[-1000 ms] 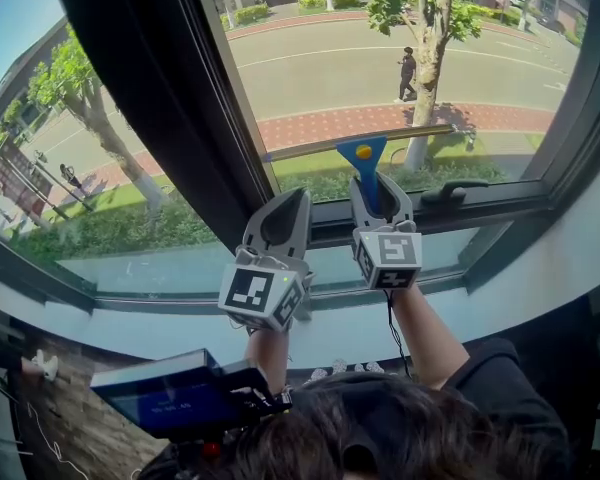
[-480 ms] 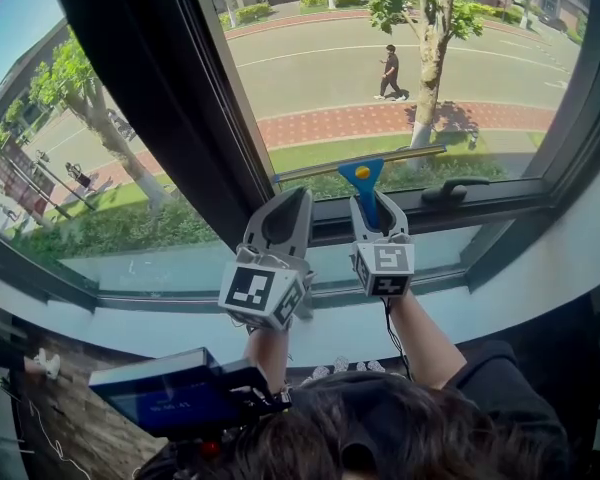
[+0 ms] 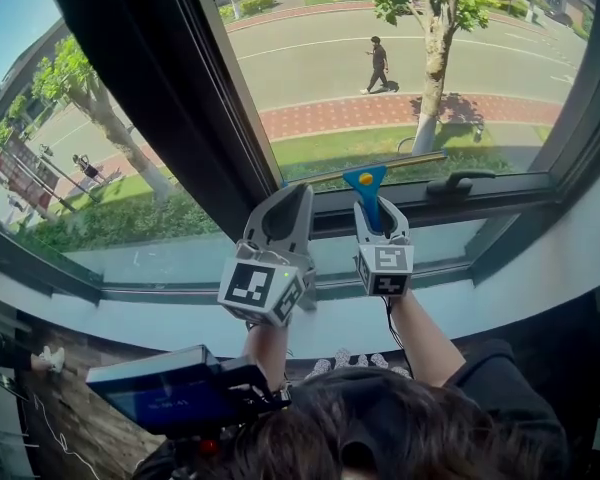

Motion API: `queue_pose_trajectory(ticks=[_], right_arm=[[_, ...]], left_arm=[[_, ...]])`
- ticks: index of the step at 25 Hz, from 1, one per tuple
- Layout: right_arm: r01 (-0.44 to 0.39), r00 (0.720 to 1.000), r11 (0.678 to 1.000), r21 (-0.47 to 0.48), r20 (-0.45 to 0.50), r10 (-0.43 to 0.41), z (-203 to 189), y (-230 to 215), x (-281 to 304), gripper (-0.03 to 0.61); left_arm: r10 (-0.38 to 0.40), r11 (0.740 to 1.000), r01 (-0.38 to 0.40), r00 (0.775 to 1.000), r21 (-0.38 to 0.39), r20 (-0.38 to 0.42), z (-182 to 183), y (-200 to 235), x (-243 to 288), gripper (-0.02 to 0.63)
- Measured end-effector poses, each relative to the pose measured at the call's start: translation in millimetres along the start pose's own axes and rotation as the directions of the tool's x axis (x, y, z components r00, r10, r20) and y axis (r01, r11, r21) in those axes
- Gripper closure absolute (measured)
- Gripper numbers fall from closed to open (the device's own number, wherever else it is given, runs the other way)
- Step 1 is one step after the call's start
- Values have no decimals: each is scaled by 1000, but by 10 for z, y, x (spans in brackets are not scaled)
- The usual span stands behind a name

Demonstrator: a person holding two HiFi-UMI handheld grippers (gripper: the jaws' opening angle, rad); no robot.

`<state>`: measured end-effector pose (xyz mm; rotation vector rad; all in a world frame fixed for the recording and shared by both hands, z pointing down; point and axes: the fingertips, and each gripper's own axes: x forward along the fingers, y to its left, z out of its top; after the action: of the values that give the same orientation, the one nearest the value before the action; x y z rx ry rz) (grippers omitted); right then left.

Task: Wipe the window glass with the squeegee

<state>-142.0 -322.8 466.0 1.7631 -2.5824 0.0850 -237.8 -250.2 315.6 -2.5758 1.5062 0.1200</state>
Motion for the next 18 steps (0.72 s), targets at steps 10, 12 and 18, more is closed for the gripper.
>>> queue_pose_trajectory(ticks=[10,12,18], right_arm=[[1,1000,998,70,-17,0,-153,10,6,436],[1,1000,997,81,-29,1,-200,5,8,436],[4,999,993,119,-47,2,-296,1,0,436]], left_arm=[[4,1000,-4,1000,-4,-25,-67,33,-29,612],[4,1000,-4,1000,-4,-28,-75,35,-28,612],[-2,1000,1,999,-13,-38,-121,13,-29,612]])
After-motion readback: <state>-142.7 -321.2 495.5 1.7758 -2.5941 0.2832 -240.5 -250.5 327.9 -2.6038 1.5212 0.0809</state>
